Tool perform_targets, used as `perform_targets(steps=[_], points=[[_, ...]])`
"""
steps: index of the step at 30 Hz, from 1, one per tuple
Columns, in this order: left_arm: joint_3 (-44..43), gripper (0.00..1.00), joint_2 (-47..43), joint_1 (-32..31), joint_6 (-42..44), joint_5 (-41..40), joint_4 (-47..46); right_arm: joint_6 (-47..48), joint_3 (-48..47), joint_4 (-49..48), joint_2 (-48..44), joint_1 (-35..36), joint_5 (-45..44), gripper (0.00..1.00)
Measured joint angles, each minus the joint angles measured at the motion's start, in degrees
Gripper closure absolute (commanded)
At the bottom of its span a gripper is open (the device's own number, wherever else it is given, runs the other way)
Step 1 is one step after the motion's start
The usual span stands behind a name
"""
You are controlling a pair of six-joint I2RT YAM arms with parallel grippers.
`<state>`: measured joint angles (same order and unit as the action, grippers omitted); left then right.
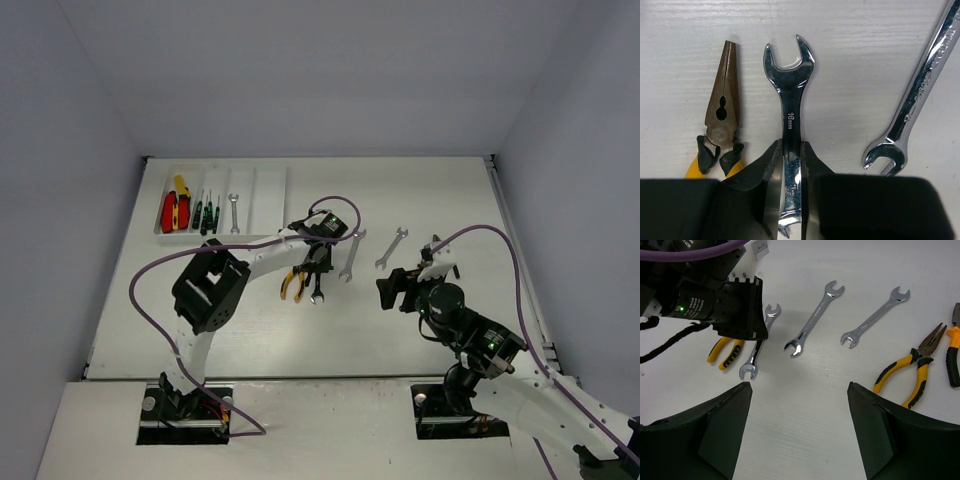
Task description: Sort the tools into containers
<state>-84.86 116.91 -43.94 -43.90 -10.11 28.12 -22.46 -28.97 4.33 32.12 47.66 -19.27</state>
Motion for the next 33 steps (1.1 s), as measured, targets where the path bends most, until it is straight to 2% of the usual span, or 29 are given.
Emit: perform_targets(steps=[5,12,15,18,22,26,33], points=[[0.31,1.0,-1.7,-0.09,2.33,0.4,2.98,-0.02,0.0,0.28,-0.35,0.0,-0.02,0.25],[-1.64,1.0,-9.35,1.36,7.53,0.5,6.96,0.0,-0.02,0.37,0.83,0.0,-0.52,0.25],[-3.37,1.0,-12.52,4.78,10.99,1.42,7.48,0.0,-0.02,0.47,1.73,0.0,-0.88,0.25],[-5.54,1.0,-13.61,11.16,15.4,2.72,7.81,0.02,-0.02,0.55,2.59,0.0,-1.04,0.25],[-9.93,1.0,-11.05,20.59,21.78,2.68,8.4,0.02,-0.02,0.66,3.71,-0.03,-1.38,0.25],[-18.35,1.0,-3.78,28.05,27.84,2.71,9.29,0.02,-0.04,0.65,4.82,-0.04,-1.49,0.25],[-30.0,1.0,8.97,34.8,34.18,3.55,9.56,0.02,-0.04,0.68,5.48,-0.04,-1.49,0.25]])
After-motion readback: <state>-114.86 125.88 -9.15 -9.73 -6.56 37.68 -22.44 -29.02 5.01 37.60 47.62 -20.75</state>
